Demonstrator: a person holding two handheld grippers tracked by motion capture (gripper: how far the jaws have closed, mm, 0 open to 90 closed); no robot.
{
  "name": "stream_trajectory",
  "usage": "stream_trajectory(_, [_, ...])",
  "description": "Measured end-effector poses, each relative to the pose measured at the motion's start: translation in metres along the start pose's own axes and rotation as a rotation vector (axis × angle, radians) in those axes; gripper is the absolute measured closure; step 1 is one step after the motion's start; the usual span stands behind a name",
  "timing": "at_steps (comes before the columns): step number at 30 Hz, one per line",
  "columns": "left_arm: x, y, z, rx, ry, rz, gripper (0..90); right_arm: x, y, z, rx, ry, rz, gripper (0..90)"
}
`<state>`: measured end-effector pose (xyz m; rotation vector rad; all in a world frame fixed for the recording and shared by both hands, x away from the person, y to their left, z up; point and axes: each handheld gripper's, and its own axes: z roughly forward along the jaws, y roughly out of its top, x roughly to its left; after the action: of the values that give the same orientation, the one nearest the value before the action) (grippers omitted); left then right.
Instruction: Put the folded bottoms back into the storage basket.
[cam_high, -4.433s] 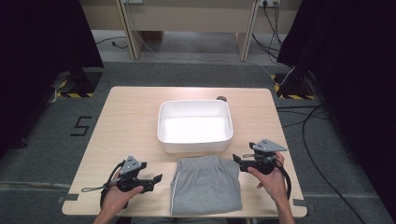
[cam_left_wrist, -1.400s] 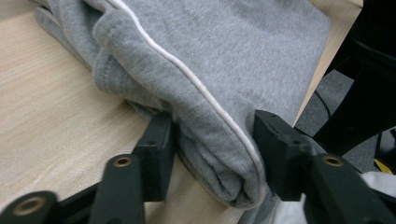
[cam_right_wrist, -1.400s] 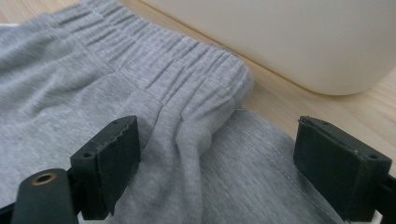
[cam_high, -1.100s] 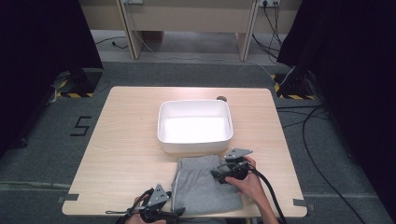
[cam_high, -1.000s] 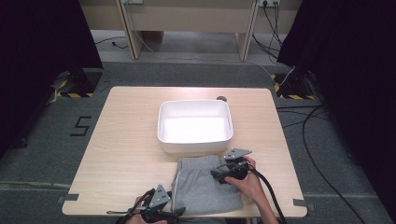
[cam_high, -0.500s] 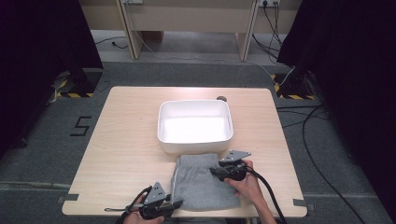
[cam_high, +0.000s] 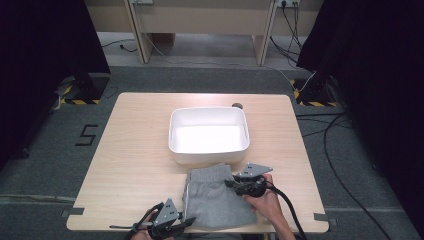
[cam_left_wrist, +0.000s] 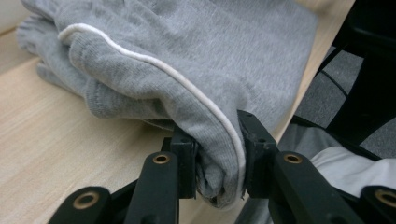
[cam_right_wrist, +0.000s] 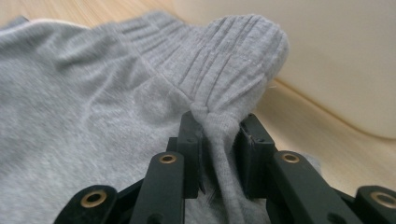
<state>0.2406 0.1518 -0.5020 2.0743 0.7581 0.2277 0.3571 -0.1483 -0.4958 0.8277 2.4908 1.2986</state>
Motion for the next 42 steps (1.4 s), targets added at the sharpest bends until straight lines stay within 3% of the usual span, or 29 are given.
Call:
stream_trajectory(15, [-0.009, 0.021, -0.021, -0.053, -0.051, 0.012, 70.4, 0.011, 0.021, -0.034, -0.085, 0.000, -0.034, 74.7])
stream_trajectory(19, [-0.011, 0.030, -0.027, -0.061, -0.051, 0.033, 70.3, 0.015, 0.028, -0.042, -0.110, 0.002, -0.042, 74.7])
stream_trajectory(29, [-0.010, 0.056, -0.050, -0.110, -0.049, 0.075, 70.3, 0.019, 0.055, -0.067, -0.158, 0.002, -0.074, 74.7])
stream_trajectory(42, [0.002, 0.086, -0.073, -0.151, -0.047, 0.081, 70.2, 0.014, 0.099, -0.085, -0.190, 0.006, -0.105, 74.7])
